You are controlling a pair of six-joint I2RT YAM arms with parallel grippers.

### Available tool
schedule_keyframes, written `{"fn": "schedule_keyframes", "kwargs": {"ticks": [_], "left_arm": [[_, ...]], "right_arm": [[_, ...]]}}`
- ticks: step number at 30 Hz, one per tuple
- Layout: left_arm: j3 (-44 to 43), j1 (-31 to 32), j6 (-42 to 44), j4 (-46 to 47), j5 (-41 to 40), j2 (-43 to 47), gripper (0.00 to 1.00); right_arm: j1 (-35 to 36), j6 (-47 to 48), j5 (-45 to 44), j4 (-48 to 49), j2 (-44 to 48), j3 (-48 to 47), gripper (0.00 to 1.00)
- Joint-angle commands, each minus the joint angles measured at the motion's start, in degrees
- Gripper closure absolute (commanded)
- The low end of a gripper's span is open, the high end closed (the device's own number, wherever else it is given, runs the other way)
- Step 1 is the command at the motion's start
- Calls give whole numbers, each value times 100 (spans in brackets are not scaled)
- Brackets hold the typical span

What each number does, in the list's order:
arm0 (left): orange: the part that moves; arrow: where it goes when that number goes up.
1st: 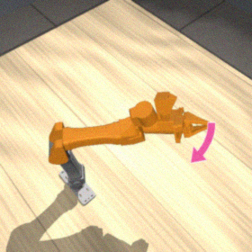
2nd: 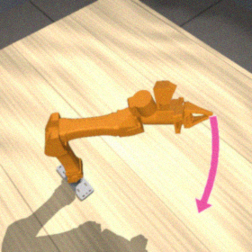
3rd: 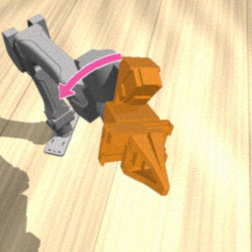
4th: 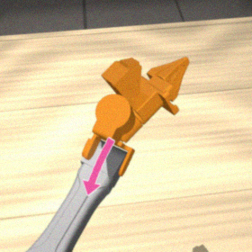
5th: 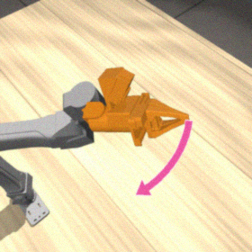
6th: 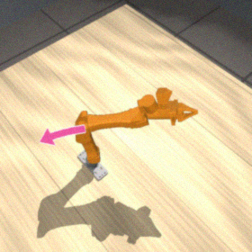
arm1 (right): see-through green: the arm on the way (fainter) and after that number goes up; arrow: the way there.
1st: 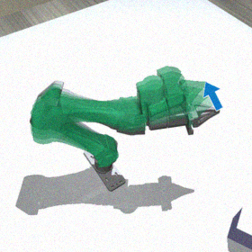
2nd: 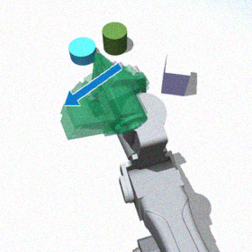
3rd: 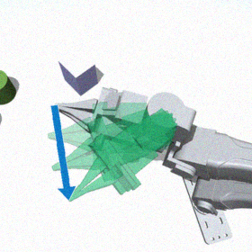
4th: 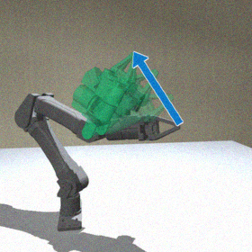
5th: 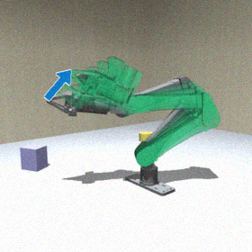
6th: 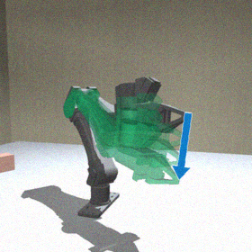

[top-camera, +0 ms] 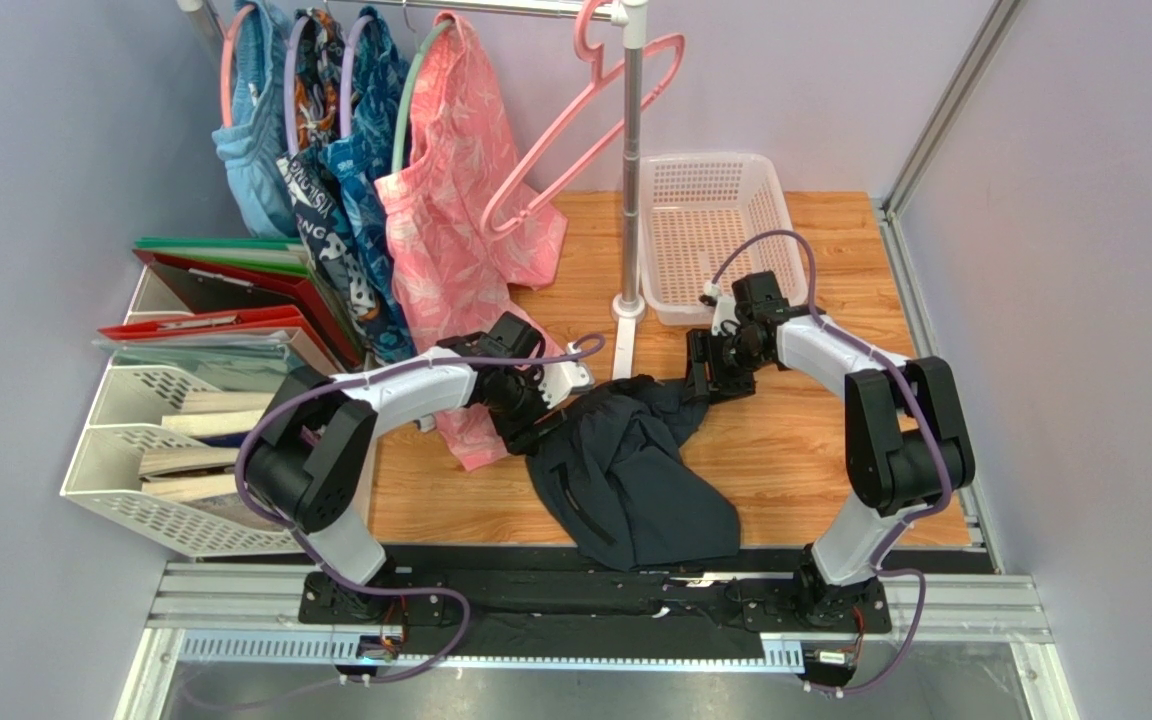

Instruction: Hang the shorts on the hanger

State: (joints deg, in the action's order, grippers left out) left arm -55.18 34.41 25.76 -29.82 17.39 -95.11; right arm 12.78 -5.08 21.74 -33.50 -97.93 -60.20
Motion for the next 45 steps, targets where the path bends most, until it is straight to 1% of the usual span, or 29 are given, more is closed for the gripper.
{"fn": "schedule_keyframes", "kwargs": {"ticks": [1, 2, 3, 4, 5, 6, 7, 8, 9, 13, 16, 17, 21, 22, 23, 25, 28, 29, 31, 32, 33, 34, 35, 37, 38, 40, 41, 43, 45], "left_arm": [[-204, 21, -45, -93, 54, 115, 49], [-178, 30, -62, -94, 115, 168, 56], [-169, 39, -71, -102, 185, 325, 68], [-160, 56, -80, -155, 238, 440, 72], [-143, 91, -88, -181, 213, 563, 81], [-142, 161, -89, -303, 195, 825, 86], [-151, 197, -62, -383, 125, 993, 90], [-151, 232, -53, -453, 72, 1151, 97], [-169, 259, -36, -628, 46, 1518, 99], [-414, 373, 17, -1296, 28, 2347, 100], [-905, 443, 157, -1920, -24, 2865, 100], [-1038, 461, 201, -2052, -86, 3058, 100], [-1854, 470, 333, -2807, -428, 3209, 100], [-2230, 470, 377, -2905, -577, 3183, 100], [-2408, 470, 412, -3011, -596, 3157, 100], [-2873, 470, 578, -3318, -535, 3104, 100], [-3174, 479, 807, -3679, -430, 3034, 100], [-3157, 470, 878, -3897, -394, 3016, 98], [-2799, 479, 992, -4004, -359, 3077, 83], [-2623, 470, 984, -4014, -324, 3251, 62], [-2421, 470, 958, -3892, -228, 3392, 54], [-1949, 470, 862, -3751, 25, 3559, 40], [-1692, 470, 817, -3419, 184, 3918, 34], [-1043, 478, 677, -3092, 623, 4210, 13], [-865, 496, 633, -2786, 730, 4350, 2], [-548, 592, 466, -2503, 836, 4300, 2], [-494, 697, 387, -2371, 845, 4099, 2], [-372, 829, 98, -1880, 845, 3835, 4], [-257, 1110, -192, -1142, 732, 3439, 7]], "right_arm": [[-38, -107, 410, 238, 195, -36, 51], [-47, -90, 454, 212, 361, -9, 56], [-56, -72, 489, 194, 458, 35, 67], [-65, 15, 498, 116, 563, 44, 71], [-82, 51, 498, 63, 791, 61, 87], [-100, 95, 498, 10, 915, 44, 97], [-126, 217, 481, -156, 1160, 9, 100], [-144, 270, 455, -262, 1284, -26, 100], [-161, 332, 428, -358, 1424, -70, 100], [-275, 578, 358, -929, 2328, -447, 100], [-319, 982, 200, -1359, 2900, -781, 100], [-311, 1165, 104, -1440, 3042, -1061, 100], [-311, 1544, -125, -1616, 3596, -1782, 100], [-302, 1606, -126, -1651, 3710, -1932, 100], [-311, 1676, -117, -1686, 3728, -2290, 100], [-302, 1800, -73, -1862, 3703, -2635, 100], [-293, 1827, 76, -2073, 3614, -3198, 100], [-293, 1827, 216, -2143, 3614, -3260, 100], [-267, 1809, 348, -2310, 3701, -3200, 100], [-249, 1809, 497, -2345, 3763, -3121, 100], [-232, 1818, 585, -2441, 3920, -2990, 100], [-206, 1861, 717, -2486, 4018, -2684, 100], [-197, 1888, 735, -2539, 4123, -2463, 100], [-135, 2001, 718, -2670, 4457, -2041, 100], [-126, 2220, 674, -2697, 4580, -1517, 100], [-109, 2650, 656, -2820, 4957, -996, 100], [-109, 3018, 526, -2829, 5090, -576, 100], [-91, 3232, 358, -2785, 5458, -169, 100], [-91, 3391, 209, -2689, 5731, 201, 100]]}}
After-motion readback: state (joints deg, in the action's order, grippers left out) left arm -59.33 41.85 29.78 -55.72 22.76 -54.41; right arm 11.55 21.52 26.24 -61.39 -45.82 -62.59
